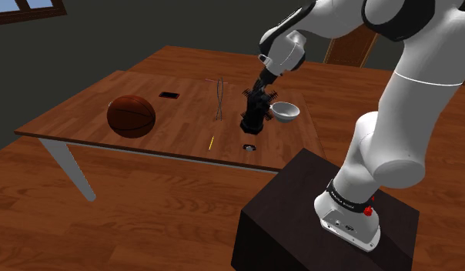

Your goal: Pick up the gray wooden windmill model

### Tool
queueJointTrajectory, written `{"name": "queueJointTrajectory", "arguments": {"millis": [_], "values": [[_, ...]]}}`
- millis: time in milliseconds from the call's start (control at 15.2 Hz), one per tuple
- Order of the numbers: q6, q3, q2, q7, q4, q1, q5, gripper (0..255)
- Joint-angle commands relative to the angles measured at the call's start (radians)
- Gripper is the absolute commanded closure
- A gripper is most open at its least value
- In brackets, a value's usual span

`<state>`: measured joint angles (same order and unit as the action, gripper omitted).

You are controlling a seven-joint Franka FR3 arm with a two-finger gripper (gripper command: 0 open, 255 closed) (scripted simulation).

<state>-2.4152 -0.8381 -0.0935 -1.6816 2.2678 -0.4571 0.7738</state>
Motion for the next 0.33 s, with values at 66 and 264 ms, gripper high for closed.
{"name": "queueJointTrajectory", "arguments": {"millis": [66, 264], "values": [[0.010, -0.009, 0.041, 0.054, -0.006, -0.009, -0.063, 255], [0.015, -0.011, 0.056, 0.074, -0.008, -0.011, -0.087, 255]]}}
